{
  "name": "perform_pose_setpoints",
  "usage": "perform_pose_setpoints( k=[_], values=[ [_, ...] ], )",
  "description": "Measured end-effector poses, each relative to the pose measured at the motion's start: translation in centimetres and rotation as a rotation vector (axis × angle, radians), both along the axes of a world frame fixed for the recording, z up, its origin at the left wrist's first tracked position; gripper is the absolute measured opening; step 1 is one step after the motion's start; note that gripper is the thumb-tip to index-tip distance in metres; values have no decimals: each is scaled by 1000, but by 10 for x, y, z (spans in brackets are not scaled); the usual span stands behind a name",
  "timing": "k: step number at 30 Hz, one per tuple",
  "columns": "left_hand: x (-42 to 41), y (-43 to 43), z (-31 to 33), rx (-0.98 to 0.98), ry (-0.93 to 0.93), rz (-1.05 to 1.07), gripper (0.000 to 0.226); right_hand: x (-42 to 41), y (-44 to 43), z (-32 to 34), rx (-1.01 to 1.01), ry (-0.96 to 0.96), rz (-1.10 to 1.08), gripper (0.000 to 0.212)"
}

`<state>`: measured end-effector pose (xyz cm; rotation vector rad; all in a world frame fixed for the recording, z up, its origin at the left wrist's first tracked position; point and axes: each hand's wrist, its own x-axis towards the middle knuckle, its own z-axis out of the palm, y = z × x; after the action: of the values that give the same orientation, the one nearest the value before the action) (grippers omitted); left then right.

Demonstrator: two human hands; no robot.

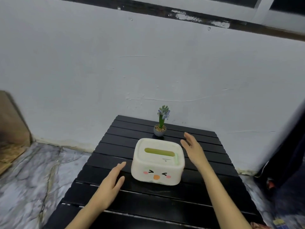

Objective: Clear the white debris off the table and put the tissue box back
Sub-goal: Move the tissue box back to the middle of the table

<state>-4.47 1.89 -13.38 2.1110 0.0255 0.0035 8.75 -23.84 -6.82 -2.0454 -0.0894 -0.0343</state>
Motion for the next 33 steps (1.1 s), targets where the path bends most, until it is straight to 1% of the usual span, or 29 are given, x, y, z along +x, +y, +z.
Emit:
perform_pose_setpoints(
  k=[6,9,11,14,17,19,25,27,30,33],
  values=[
    [2,4,-9,34,-13,-29,47,72,18,-7,-204,70,109,58],
    [6,7,-14,11,-33,-15,56,100,32,-20,-291,106,191,67],
    [8,8,-16,23,-33,-20,62,117,39,-29,-312,139,233,75],
    [11,9,-16,25,-38,-13,63,134,48,-38,-269,157,261,81],
    [13,9,-18,42,-28,3,59,143,54,-44,-217,149,294,75],
    [14,9,-19,47,-40,12,54,148,58,-49,-227,131,303,73],
    [15,9,-14,51,-4,20,45,152,62,-52,-259,10,220,58],
    [15,9,-13,55,-6,11,44,146,59,-50,-254,-8,206,57],
    [15,9,-18,36,-11,11,44,127,45,-45,-228,-20,134,56],
    [16,10,-19,44,-22,7,45,98,17,-37,-172,-46,-1,56]
  ],
)
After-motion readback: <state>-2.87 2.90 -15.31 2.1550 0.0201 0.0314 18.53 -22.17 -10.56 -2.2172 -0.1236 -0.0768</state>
